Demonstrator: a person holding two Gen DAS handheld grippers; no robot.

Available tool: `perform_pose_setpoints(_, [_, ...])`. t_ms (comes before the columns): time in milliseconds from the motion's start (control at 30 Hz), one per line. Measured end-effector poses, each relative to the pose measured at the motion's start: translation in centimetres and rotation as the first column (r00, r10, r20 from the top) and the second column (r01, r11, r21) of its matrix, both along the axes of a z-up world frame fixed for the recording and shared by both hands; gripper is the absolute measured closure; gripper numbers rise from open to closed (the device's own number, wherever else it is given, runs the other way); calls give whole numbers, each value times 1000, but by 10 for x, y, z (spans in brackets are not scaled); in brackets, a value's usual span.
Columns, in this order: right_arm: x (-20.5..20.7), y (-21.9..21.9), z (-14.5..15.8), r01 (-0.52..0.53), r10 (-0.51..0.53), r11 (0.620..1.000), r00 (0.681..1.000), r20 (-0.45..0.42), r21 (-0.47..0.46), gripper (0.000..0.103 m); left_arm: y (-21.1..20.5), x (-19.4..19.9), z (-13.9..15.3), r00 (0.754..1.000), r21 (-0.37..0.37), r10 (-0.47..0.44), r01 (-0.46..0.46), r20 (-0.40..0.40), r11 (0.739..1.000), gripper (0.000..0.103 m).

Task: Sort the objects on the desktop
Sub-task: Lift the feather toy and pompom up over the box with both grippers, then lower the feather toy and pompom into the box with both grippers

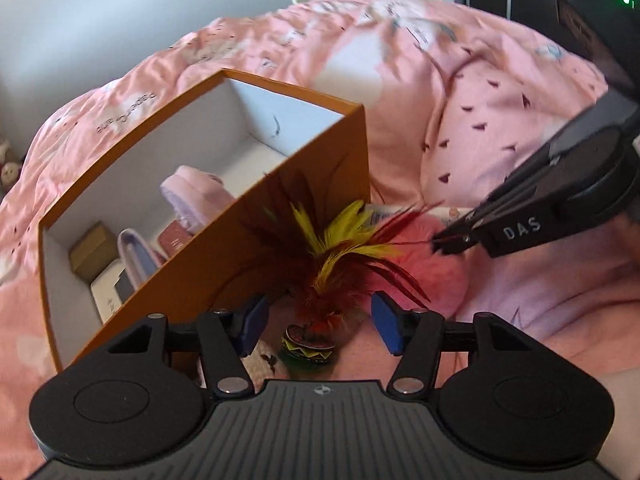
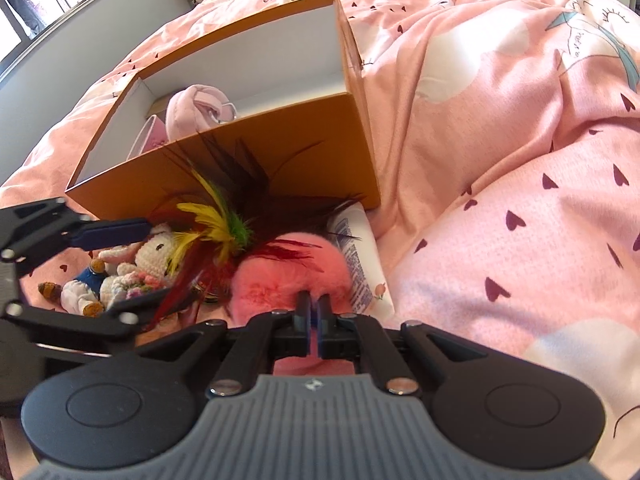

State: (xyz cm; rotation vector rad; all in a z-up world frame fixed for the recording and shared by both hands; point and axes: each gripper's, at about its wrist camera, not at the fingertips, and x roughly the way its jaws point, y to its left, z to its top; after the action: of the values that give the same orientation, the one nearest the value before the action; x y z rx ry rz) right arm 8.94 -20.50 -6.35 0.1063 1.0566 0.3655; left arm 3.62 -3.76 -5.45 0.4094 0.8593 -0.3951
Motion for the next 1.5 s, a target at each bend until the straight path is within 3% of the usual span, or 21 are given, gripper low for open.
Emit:
perform_pose_setpoints(133, [4, 2, 0, -8, 8, 1000, 1000, 3, 2, 98, -7, 13, -9, 999, 40, -41, 41, 1, 998, 49])
perform_pose_setpoints(267, [10, 5, 1, -24, 24, 1000, 1000, 17, -20, 91, -15, 19, -18, 996, 103, -91, 88, 22, 991, 50])
perform_pose_setpoints(333, [14, 5, 0, -34, 34, 999, 999, 13, -13, 87, -17, 24, -21, 995, 108, -98, 96, 13, 990, 57])
perform_pose_setpoints(400, [18, 4, -1, -43, 43, 999, 999, 2, 8, 73, -16, 29, -25, 996, 99, -85, 85, -7, 991, 72])
perform_pose_setpoints(500, [23, 5, -2, -53, 54, 998, 999, -7, 25, 72, -13, 34, -29, 998, 74, -64, 65, -16, 995, 89])
perform_pose_setpoints(600, [26, 8, -2, -70, 71, 997, 997, -14, 44, 71, -8, 34, -25, 999, 33, -37, 38, -20, 999, 97])
perform_pose_setpoints(733, [29, 13, -6, -92, 94, 994, 995, -39, 64, 71, 5, 30, -12, 1000, -31, 15, -15, -19, 999, 100])
perform_pose_setpoints(867, [27, 17, -3, -103, 105, 992, 994, -26, 71, 99, 21, 25, 2, 997, -114, 77, -79, -26, 990, 101])
perform_pose_setpoints(900, [26, 17, -1, -100, 102, 992, 994, -23, 74, 101, 25, 23, 6, 996, -134, 90, -93, -27, 987, 101])
perform_pose_setpoints(1167, [16, 14, 28, -130, 130, 983, 991, 9, 133, 103, 53, 2, 51, 985, -286, 174, -161, 20, 945, 101])
perform_pose_setpoints(1500, [8, 25, 99, -232, 204, 960, 963, 175, 157, 103, 100, -2, 116, 951, -442, 291, -218, 103, 870, 101])
